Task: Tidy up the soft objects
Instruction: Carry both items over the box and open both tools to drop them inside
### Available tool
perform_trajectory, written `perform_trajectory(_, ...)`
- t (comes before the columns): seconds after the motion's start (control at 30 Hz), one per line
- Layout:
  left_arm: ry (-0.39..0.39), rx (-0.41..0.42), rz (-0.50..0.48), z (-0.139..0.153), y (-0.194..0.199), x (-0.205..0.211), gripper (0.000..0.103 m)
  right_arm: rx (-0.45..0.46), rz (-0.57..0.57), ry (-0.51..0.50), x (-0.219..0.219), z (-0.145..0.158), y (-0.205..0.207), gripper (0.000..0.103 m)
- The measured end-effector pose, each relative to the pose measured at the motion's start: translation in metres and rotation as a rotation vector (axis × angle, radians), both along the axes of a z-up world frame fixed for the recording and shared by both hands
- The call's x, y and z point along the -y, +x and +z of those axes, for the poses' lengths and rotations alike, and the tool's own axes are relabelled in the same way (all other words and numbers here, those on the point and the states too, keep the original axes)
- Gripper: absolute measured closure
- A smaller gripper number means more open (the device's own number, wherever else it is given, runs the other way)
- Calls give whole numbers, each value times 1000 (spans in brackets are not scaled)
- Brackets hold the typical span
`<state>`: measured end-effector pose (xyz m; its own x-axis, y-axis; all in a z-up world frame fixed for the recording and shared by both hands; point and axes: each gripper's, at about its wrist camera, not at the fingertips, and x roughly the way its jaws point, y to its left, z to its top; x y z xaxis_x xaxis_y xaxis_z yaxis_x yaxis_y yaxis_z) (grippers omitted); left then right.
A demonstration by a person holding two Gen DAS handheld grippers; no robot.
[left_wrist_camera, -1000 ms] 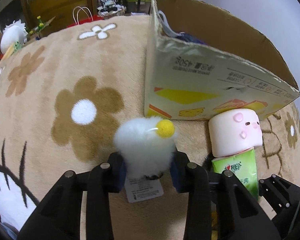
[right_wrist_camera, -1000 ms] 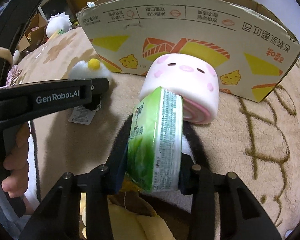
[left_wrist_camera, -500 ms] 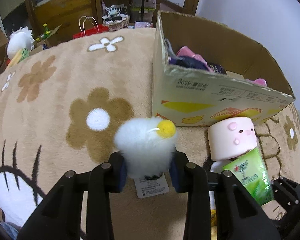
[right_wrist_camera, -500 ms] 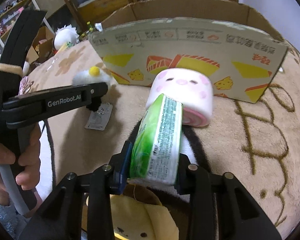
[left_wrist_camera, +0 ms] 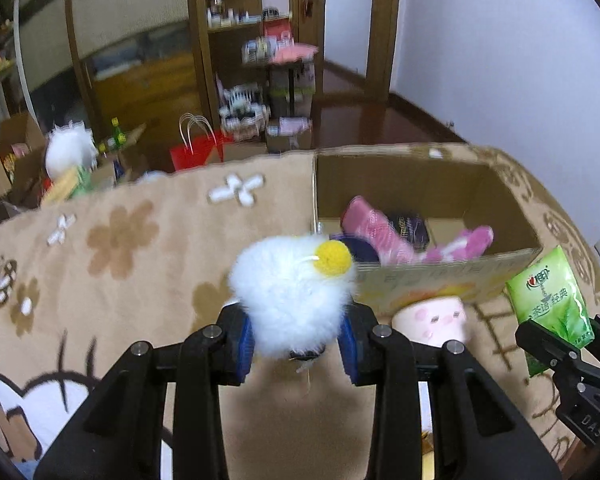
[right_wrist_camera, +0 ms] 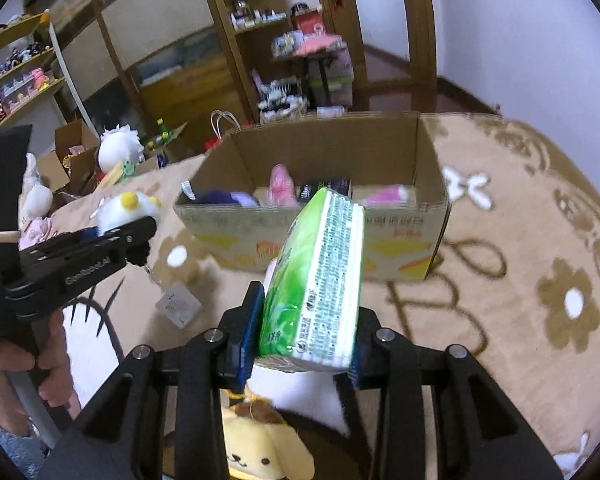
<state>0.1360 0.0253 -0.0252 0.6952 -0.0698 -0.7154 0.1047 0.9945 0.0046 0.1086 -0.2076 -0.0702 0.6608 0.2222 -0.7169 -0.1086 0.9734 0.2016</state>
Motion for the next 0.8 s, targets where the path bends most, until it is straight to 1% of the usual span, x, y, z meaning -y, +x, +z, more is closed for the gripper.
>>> perform_trajectory(0.17, -4, 91, 11, 31, 3, 1, 70, 66, -3, -23, -5, 18, 4, 66)
perform_trajectory(0.27, 11, 145, 5, 45, 10, 5, 70, 97, -5, -45, -5, 26, 12, 66)
perform_trajectory(0.37, 14, 167, -26, 55, 19, 15, 70, 117, -8, -52, -2, 33, 22, 66)
perform_trajectory(0.5, 38, 191, -71, 62, 32, 29, 70, 128, -15, -53, 2, 37, 37, 66)
perform_trajectory(0.63, 68, 212, -90, 65, 46, 45, 69, 142, -15, -67, 6, 40, 50, 66)
perform_trajectory(0.7, 76, 214, -102, 61, 53, 52, 69, 145, -15, -71, 9, 39, 57, 65)
perform_trajectory(0.8, 95, 190, -109, 48, 63, 63, 69, 143, -17, -70, 13, 36, 67, 65)
